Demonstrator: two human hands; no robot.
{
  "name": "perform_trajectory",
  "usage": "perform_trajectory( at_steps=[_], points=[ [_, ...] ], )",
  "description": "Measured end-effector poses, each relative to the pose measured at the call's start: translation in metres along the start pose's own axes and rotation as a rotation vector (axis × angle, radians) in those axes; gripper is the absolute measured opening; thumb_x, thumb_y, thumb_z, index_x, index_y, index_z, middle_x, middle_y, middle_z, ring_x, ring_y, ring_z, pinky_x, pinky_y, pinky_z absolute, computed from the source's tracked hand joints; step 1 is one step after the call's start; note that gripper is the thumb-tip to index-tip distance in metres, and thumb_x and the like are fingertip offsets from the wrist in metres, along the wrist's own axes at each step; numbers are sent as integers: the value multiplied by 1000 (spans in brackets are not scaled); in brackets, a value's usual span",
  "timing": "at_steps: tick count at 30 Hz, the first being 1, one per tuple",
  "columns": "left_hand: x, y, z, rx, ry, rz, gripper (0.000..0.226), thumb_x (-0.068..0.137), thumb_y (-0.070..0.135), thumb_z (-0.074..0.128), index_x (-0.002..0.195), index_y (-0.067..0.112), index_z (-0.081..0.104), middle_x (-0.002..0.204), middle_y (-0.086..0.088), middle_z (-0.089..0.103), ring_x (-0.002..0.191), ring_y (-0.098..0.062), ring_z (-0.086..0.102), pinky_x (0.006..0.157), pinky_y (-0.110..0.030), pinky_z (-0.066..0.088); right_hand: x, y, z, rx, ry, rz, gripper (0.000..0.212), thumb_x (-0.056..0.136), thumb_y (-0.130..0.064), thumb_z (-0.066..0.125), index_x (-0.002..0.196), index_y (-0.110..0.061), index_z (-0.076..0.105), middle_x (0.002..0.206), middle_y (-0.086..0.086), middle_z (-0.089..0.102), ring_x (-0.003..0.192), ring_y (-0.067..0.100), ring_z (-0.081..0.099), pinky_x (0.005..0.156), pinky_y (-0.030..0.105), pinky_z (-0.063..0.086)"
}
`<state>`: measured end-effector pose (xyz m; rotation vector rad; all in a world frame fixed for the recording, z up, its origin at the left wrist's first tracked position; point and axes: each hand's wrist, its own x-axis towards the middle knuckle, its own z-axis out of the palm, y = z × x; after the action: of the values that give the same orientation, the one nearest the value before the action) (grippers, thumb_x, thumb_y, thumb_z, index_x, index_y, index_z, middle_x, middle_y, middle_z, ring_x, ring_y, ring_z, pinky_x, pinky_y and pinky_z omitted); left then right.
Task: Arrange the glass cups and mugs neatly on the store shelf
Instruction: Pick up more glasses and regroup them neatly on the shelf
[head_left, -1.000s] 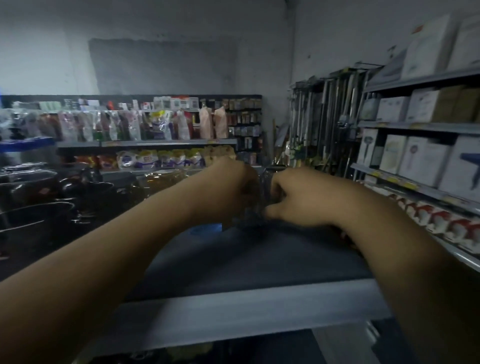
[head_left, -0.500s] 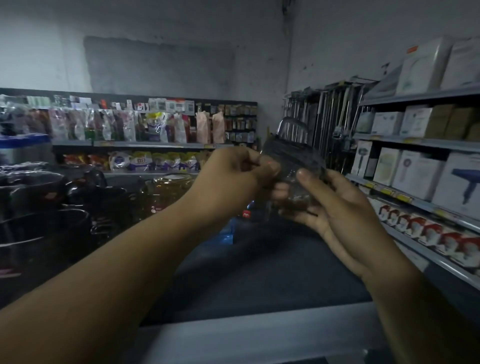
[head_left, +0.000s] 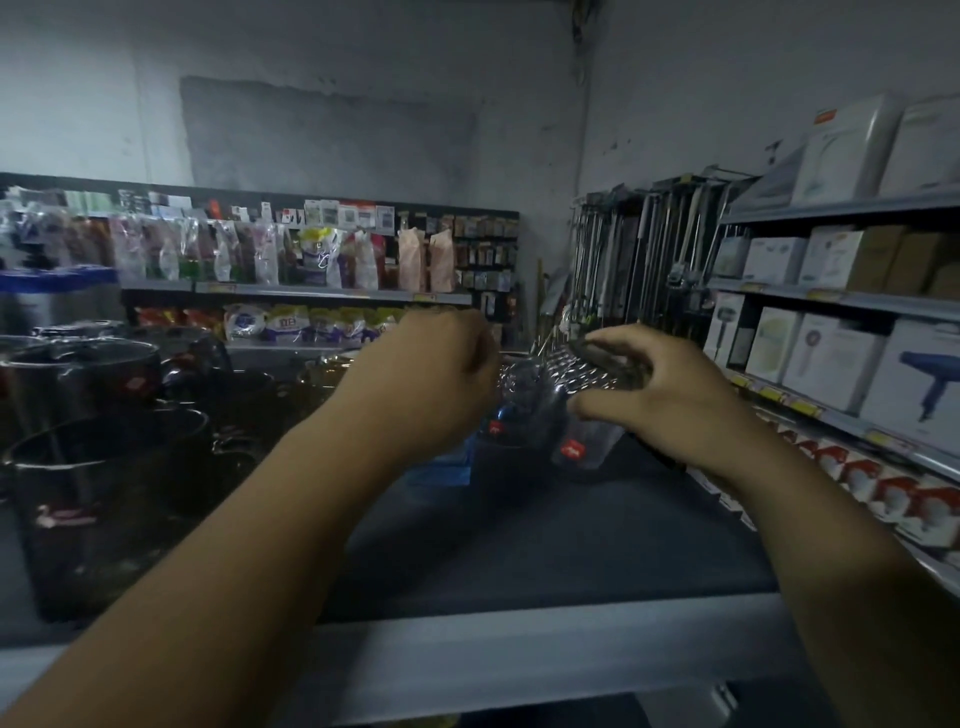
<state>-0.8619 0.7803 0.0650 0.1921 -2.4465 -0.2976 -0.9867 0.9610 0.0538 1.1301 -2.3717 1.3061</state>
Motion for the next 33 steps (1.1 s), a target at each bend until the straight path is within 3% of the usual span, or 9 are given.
perform_trajectory(
  at_steps=[5,9,12,15,21,24,27,30,33],
  points=[
    [1,-6,5,184,-33,-22,20,97,25,52,110,17,64,114,-5,58,101,-25,58,94,-48,52,14,-5,13,-134,-105,37,72,65,-45,87,130,-30,58,114,-11,62,94,6,62,80,30,54],
    [2,-14,-3,175,-8,-148,22,101,18,45,110,15,65,110,-7,63,96,-26,61,89,-50,54,16,2,29,-102,-127,63,71,60,-49,88,123,-31,59,111,-10,65,93,7,64,85,36,58],
    [2,-19,-3,193,-11,-191,22,100,14,46,113,14,65,112,-8,63,99,-26,61,91,-50,54,14,12,37,-72,-116,58,85,46,-66,82,121,-34,61,111,-11,67,96,7,65,88,39,57],
    [3,-17,0,198,-26,-190,23,99,12,47,111,13,67,113,-7,62,101,-25,59,94,-50,53,13,21,38,-56,-112,26,91,48,-76,80,126,-36,57,116,-13,66,102,6,63,90,37,55],
    [13,-18,-4,216,-62,-202,19,98,10,53,107,12,69,106,-7,67,95,-26,64,88,-47,57,6,30,35,-100,-257,63,104,64,-56,89,148,-24,37,131,-14,53,117,10,55,100,29,45],
    [32,-15,-14,200,-136,-181,15,100,15,55,99,8,69,96,-10,69,83,-22,66,80,-34,59,6,27,35,-123,-235,52,95,65,-52,91,141,-21,44,124,-10,58,111,9,54,92,25,43],
    [61,-9,-20,201,-150,-68,24,100,21,56,106,4,72,104,-12,72,91,-24,68,87,-37,59,4,26,36,-126,-232,37,91,65,-54,90,139,-23,46,122,-13,58,107,6,55,90,23,43],
    [83,-5,-21,277,-377,3,29,101,28,59,111,5,73,110,-12,73,98,-26,70,96,-42,57,3,28,35,-122,-251,26,89,69,-54,88,140,-24,43,122,-14,54,106,5,51,88,21,41],
    [92,-6,-12,361,-631,-24,34,101,34,60,112,5,71,107,-11,74,98,-26,72,93,-40,58,3,29,34,-98,-248,26,91,72,-58,84,145,-26,39,130,-11,52,110,5,50,91,22,40]
  ],
)
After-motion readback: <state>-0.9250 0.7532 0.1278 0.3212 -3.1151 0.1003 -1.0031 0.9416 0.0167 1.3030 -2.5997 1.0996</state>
